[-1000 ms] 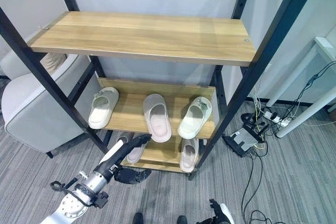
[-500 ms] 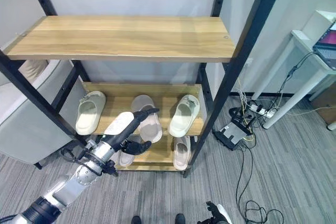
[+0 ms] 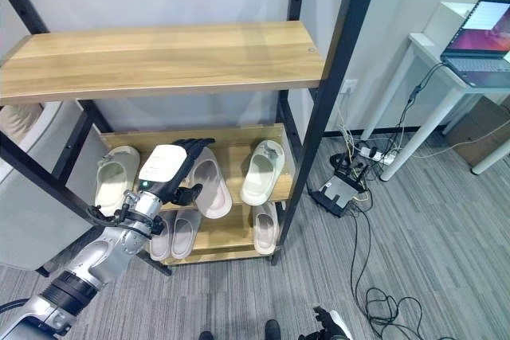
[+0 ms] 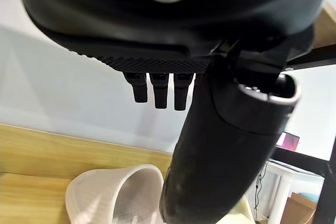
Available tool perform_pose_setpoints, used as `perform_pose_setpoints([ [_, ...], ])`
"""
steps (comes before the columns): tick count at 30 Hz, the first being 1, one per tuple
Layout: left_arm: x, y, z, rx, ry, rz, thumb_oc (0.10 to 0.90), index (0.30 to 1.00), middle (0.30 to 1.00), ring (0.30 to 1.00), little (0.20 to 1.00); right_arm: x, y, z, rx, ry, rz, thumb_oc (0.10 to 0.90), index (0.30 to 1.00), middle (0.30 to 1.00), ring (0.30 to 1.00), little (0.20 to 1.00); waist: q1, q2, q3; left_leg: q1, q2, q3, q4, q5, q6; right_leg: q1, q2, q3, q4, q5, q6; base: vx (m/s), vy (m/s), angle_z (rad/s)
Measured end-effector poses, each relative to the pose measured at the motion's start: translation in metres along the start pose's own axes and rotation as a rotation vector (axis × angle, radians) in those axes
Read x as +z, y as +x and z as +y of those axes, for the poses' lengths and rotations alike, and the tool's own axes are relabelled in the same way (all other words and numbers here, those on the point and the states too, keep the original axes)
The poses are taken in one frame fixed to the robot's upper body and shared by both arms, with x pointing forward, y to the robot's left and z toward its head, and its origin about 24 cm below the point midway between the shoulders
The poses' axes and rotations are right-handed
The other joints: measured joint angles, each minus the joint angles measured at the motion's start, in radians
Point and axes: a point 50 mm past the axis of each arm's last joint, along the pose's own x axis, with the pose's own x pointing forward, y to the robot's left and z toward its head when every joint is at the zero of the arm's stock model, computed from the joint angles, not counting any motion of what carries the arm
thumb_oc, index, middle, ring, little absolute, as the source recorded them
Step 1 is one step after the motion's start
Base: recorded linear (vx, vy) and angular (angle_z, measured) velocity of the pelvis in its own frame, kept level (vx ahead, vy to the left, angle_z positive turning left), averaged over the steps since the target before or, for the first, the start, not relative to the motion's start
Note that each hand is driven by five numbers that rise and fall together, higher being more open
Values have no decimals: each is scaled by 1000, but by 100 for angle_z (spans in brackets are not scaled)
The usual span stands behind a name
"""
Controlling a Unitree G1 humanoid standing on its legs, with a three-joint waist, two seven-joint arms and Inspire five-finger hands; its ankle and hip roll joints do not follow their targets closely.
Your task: Arrange the slippers neatly on the shoe rack.
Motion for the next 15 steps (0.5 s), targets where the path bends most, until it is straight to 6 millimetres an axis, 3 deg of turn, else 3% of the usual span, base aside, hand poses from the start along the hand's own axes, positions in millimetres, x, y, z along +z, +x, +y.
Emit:
perform_pose_setpoints([
  [4,1,3,1,12,-23,12,800,900,900,900,900,-5,-2,3,8,2,16,800,900,900,900,900,-3,-2,-2,-11,0,4,0,0,0,-12,-1,3,0,0,0,9,3,-1],
  [11,9,39,16,85,-94,37,800,900,900,900,900,2,0,3,7,-1,0,800,900,900,900,900,-7,-9,-8,-48,-3,24,0,3,3,-58,-3,22,0,14,3,-10,5,-8],
  [15,4,54,26,133,-62,71,800,900,900,900,900,10,3,1,5,-5,-23,800,900,900,900,900,-34,-10,-8,-85,-6,26,0,14,6,-97,-4,26,7,25,5,-24,0,-2],
])
